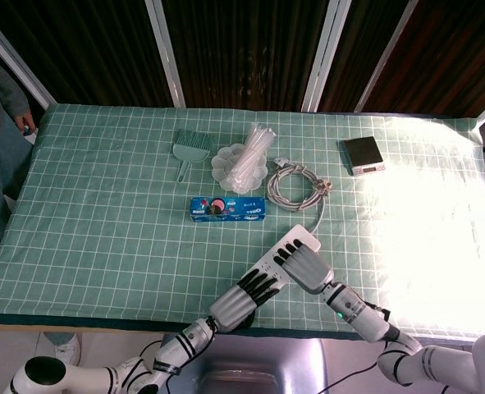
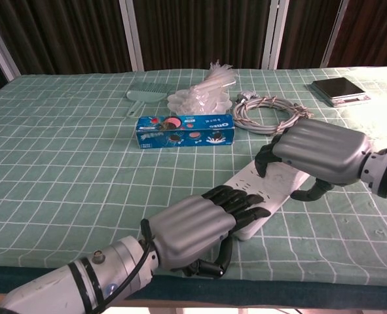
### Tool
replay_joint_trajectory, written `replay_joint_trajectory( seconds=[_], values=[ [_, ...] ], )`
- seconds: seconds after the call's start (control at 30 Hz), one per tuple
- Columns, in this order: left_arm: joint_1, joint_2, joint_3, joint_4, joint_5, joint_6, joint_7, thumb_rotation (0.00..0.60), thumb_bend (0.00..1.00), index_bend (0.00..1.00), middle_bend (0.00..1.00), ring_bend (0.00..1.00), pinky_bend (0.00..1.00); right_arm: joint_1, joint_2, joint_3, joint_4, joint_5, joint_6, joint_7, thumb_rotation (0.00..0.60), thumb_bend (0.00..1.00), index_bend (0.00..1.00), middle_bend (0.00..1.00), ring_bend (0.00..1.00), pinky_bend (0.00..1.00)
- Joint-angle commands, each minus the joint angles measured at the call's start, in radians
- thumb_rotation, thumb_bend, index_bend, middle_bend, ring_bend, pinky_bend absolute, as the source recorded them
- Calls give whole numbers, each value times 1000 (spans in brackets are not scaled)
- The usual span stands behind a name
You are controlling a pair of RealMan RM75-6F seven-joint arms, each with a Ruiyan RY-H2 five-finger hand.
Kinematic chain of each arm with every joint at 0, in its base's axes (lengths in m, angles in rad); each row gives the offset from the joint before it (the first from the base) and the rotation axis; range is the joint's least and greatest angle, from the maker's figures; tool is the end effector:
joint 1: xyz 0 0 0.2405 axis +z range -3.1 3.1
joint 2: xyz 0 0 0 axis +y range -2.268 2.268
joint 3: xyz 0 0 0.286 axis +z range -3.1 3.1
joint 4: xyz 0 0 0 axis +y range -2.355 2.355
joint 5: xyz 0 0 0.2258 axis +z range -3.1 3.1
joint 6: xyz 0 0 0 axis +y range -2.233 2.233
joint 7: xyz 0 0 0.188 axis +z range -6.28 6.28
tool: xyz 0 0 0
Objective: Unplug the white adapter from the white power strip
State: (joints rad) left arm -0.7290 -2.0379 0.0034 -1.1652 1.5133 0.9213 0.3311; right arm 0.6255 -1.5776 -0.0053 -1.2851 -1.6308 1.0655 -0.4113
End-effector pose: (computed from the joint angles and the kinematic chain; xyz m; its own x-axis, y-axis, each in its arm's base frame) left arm -0.0823 0.2725 -0.2281 0.5774 0.2776 0.7678 0.6270 -0.7531 -0.1992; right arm -0.1997 -0.3448 -0.0696 0.7581 0.0265 0.6516 -0.4788 -0.6558 0.5837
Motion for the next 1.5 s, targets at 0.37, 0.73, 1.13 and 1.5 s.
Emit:
replay_joint_trajectory(
  seconds=[0.37, 0.73, 1.13, 1.5],
  values=[
    [-2, -9, -3, 19, 7, 1, -5, 381, 864, 0, 0, 0, 43, -11, -7, -19, 25, -58, 71, 70, 600, 436, 874, 581, 553, 588],
    [0, 4, -6, 6, 14, 16, -4, 380, 863, 0, 0, 0, 43, -28, 26, -22, -2, -95, 144, 130, 600, 437, 875, 582, 554, 590],
    [6, 97, -28, -67, 63, 110, -50, 370, 827, 0, 0, 0, 44, -117, 270, -99, -126, -109, 184, -27, 600, 437, 862, 583, 554, 590],
    [53, 205, 6, -160, 89, 182, -67, 346, 737, 0, 0, 0, 47, -177, 322, -106, -165, 132, -30, -434, 600, 437, 670, 534, 505, 588]
  ],
)
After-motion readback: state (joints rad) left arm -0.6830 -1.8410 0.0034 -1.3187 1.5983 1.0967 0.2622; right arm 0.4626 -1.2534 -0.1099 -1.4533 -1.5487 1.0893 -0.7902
